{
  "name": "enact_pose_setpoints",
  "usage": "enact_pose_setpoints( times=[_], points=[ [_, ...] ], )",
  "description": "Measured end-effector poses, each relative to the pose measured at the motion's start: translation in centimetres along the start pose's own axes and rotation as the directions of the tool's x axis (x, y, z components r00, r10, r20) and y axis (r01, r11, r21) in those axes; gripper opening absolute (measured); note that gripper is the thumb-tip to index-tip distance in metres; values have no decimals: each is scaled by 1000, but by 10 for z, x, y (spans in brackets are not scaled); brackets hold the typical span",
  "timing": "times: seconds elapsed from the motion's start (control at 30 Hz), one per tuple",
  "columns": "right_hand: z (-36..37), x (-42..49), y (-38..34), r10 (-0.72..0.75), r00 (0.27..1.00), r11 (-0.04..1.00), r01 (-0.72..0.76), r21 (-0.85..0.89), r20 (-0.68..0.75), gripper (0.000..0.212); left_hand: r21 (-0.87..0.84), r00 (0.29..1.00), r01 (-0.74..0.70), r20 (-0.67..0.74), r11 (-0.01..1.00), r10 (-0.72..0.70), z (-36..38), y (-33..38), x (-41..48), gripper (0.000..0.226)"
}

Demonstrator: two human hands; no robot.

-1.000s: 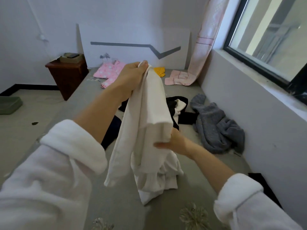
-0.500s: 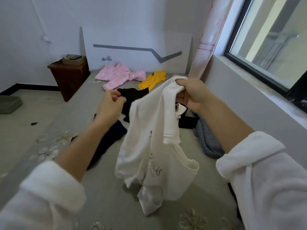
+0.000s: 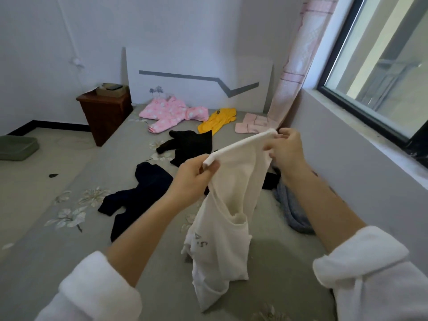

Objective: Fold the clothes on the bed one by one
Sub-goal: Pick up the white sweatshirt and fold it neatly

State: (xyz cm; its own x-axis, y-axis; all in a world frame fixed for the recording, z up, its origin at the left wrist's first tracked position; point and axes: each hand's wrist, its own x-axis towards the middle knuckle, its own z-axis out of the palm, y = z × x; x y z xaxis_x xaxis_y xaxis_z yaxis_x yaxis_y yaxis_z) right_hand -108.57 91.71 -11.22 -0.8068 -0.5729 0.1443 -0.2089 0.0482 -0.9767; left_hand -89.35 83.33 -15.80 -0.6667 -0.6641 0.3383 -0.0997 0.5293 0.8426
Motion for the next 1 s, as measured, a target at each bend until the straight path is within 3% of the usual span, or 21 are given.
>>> enact_pose_setpoints(
  times=[0.03,0.07,0.1,0.17,0.2,0.23,0.3,0.43,0.6,0.7,0.77,0.83,0.9,1.0],
  points=[
    [-5,-3,5,-121,990,969,134,-209,75,66,39,998,-30,57,999,28,-5,3,6,33],
    [-7,-8,9,-172,948,896,263,-358,267,82,69,993,-53,106,996,46,-8,7,12,32],
    [-5,-13,12,-146,869,819,375,-435,473,85,90,988,-77,138,993,64,-9,13,18,30],
    [3,-16,16,-51,738,778,452,-437,673,47,84,986,-114,131,990,103,-6,22,26,27],
    [7,-17,14,-58,741,816,421,-396,669,21,57,990,-111,94,992,105,-4,24,28,24],
    [10,-17,12,-88,764,864,378,-333,639,15,20,995,-92,40,996,91,-3,24,28,21],
    [13,-13,9,-126,807,901,337,-274,577,23,-36,996,-44,-78,998,41,-1,18,19,13],
    [18,-10,1,-211,861,920,335,-203,464,12,-58,951,62,-301,996,-77,11,-11,-28,10],
    [36,-3,-23,-225,922,960,266,-92,316,24,-23,982,181,59,983,-180,54,-36,-72,16],
    [52,-3,-44,-135,964,984,104,142,230,11,74,923,311,216,948,-319,75,-31,-65,85],
    [59,-6,-58,-55,972,943,-24,331,227,6,61,925,315,205,947,-321,85,-22,-54,109],
    [62,-7,-66,8,964,908,-118,403,266,16,74,938,318,121,945,-325,92,-14,-42,122],
    [61,-8,-72,37,954,893,-165,419,297,24,116,937,345,21,932,-349,94,-8,-30,119],
    [52,-7,-75,25,944,823,-207,529,330,28,118,934,349,-124,930,-335,93,-7,-22,97]
  ],
)
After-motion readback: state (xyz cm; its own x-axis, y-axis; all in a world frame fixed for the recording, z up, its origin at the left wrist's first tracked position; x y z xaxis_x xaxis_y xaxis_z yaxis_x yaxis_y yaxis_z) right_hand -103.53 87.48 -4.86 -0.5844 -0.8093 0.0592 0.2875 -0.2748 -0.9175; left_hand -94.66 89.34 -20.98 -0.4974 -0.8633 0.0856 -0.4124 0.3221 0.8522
